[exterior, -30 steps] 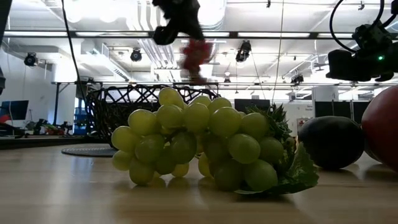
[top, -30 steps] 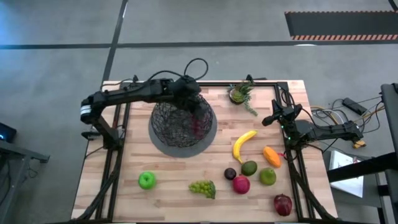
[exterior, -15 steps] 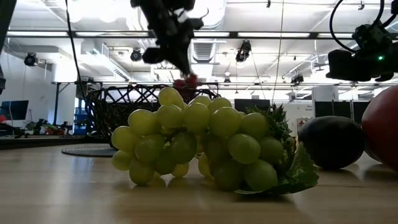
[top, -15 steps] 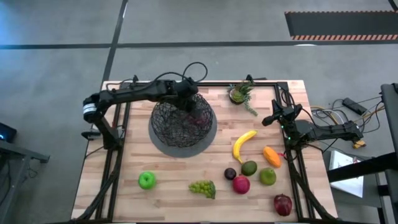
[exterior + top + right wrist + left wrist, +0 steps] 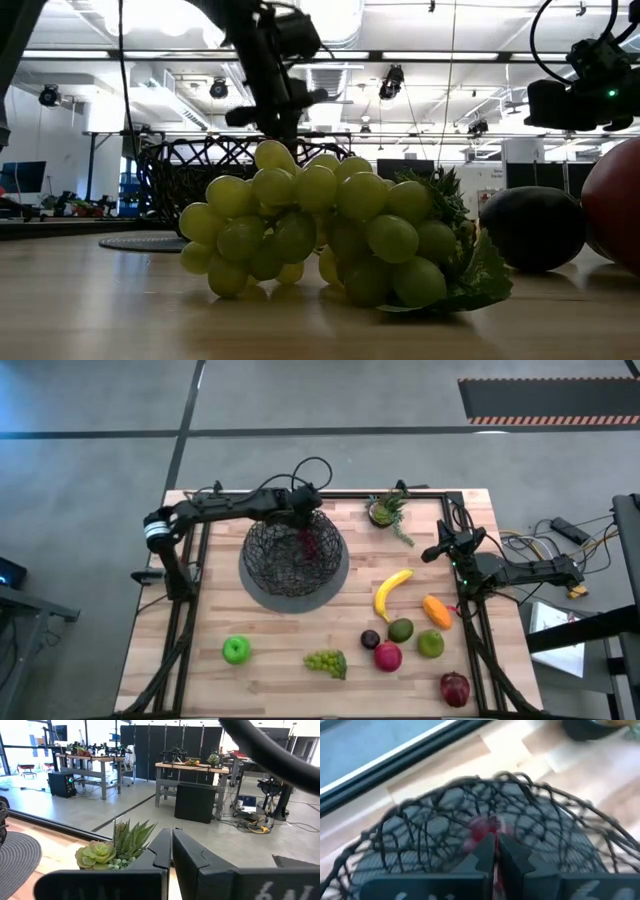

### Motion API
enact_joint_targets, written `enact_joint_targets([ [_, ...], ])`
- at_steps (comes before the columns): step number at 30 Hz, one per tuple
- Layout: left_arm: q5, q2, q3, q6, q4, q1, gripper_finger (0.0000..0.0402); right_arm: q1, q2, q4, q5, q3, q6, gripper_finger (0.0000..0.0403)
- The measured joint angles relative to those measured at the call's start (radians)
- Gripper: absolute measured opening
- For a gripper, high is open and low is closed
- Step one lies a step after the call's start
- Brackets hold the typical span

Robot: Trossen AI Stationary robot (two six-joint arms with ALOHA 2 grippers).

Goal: Build produce basket
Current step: Put the red grapes into the black basket, then put the green grapes into the basket

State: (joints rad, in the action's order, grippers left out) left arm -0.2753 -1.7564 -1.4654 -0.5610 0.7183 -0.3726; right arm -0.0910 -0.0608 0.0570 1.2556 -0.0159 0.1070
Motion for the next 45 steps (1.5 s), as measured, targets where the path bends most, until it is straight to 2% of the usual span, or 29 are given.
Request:
enact_joint_targets([
  [6, -0.021, -0.049, -0.023, 0.042, -0.061, -0.027, 0.0000, 0.000, 0.000, 0.000, 0.000, 0.000, -0.001, 0.0009],
  [15, -0.128, -0.063, -0.023, 0.114, -0.085, -0.031, 0.0004, 0.000, 0.000, 0.000, 0.000, 0.000, 0.000, 0.0009],
  [19, -0.131, -0.081, -0.007, 0.117, -0.105, -0.033, 0.0037, 0.000, 0.000, 0.000, 0.000, 0.000, 0.000, 0.0009],
  [28, -0.123, -0.067, -0.027, 0.126, -0.067, -0.038, 0.0149, 0.000, 0.000, 0.000, 0.000, 0.000, 0.000, 0.0009],
  [35, -0.031, 0.051, -0.126, 0.121, 0.059, -0.019, 0.0168, 0.000, 0.000, 0.000, 0.000, 0.000, 0.000, 0.0009],
  [40, 0.036, 0.149, -0.186, -0.035, 0.202, 0.084, 0.0168, 0.000, 0.000, 0.000, 0.000, 0.000, -0.001, 0.0009],
  [45, 0.109, 0.204, -0.161, -0.326, 0.281, 0.285, 0.0168, 0.000, 0.000, 0.000, 0.000, 0.000, -0.001, 0.0009],
])
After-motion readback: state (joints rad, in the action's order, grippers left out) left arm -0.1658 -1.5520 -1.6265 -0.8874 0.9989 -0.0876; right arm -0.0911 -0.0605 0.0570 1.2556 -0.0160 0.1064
